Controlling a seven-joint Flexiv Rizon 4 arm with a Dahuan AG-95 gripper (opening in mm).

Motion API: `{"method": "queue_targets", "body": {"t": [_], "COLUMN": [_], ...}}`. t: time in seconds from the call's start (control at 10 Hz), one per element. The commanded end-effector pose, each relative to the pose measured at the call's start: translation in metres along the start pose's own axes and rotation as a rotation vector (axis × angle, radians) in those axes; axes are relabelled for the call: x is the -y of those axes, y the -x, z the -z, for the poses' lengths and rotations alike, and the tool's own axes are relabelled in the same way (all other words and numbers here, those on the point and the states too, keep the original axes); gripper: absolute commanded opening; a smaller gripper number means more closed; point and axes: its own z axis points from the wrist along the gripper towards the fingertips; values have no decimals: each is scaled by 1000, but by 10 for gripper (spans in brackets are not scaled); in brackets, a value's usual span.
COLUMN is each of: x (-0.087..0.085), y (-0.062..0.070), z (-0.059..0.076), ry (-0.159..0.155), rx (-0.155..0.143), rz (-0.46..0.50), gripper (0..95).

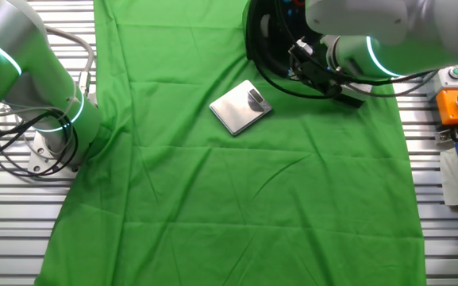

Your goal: Rotate the steering wheel 90 degrees clockwise

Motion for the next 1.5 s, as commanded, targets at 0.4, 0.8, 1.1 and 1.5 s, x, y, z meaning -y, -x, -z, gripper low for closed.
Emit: {"method": "queue_targets", "body": {"t": [0.4,0.8,1.1,1.5], "x": [-5,-27,-37,-41], "y": [-2,10,25,31], "z": [-3,-6,-16,-26], "ry": [5,7,-2,-11], "rx": [9,25,47,49], "rz": [-3,-43,-71,-71], "gripper": [0,0,0,0]}}
